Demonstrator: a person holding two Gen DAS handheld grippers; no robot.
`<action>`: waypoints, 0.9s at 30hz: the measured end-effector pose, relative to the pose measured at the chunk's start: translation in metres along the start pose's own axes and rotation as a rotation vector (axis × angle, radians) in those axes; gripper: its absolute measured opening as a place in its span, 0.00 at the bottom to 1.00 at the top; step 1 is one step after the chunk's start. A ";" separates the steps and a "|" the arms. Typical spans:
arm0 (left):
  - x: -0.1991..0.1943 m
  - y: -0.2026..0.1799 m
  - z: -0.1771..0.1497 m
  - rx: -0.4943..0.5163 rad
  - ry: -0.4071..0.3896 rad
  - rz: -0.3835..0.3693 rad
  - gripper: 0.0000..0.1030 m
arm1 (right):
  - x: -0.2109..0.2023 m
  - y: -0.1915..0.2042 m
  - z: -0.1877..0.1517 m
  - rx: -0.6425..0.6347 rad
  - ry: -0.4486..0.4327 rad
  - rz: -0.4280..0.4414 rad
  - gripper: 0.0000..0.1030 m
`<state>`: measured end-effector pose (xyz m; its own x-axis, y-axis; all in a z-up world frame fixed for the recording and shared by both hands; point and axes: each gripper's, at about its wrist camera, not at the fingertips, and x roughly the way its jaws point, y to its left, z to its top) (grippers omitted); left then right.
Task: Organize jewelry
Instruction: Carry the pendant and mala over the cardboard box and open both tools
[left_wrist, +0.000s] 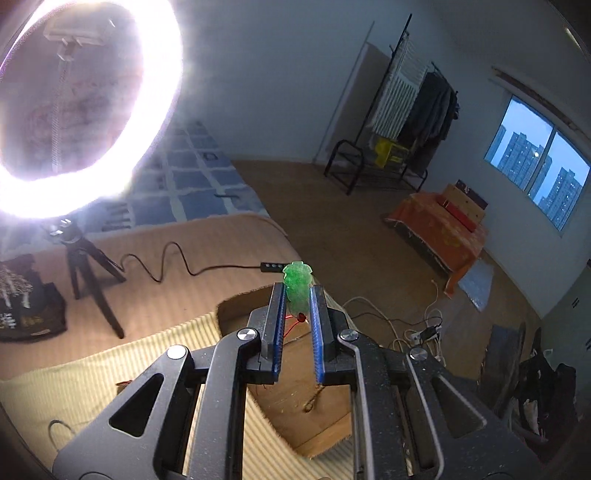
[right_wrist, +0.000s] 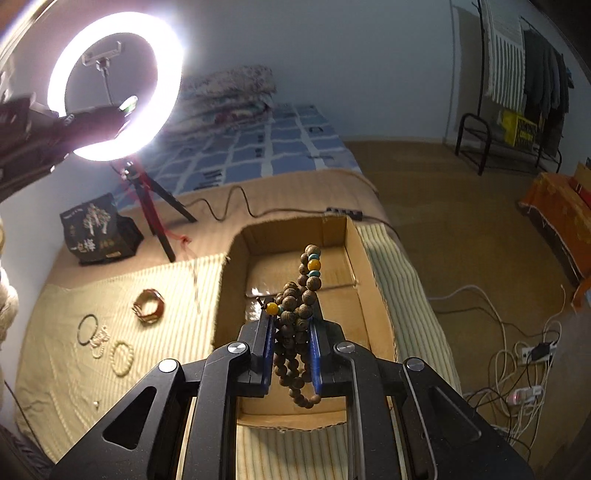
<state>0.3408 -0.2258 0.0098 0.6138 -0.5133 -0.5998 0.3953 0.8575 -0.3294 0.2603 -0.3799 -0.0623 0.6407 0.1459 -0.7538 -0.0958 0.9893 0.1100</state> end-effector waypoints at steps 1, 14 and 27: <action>0.006 -0.002 -0.001 -0.001 0.007 -0.004 0.11 | 0.004 -0.001 -0.001 0.004 0.010 -0.001 0.14; 0.096 0.015 -0.044 -0.005 0.166 0.067 0.11 | 0.042 -0.018 -0.019 0.073 0.142 0.007 0.14; 0.110 0.020 -0.059 0.014 0.224 0.102 0.36 | 0.049 -0.016 -0.023 0.065 0.189 -0.007 0.31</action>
<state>0.3761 -0.2626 -0.1054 0.4844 -0.4024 -0.7768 0.3493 0.9031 -0.2499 0.2755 -0.3884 -0.1163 0.4862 0.1422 -0.8622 -0.0388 0.9892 0.1413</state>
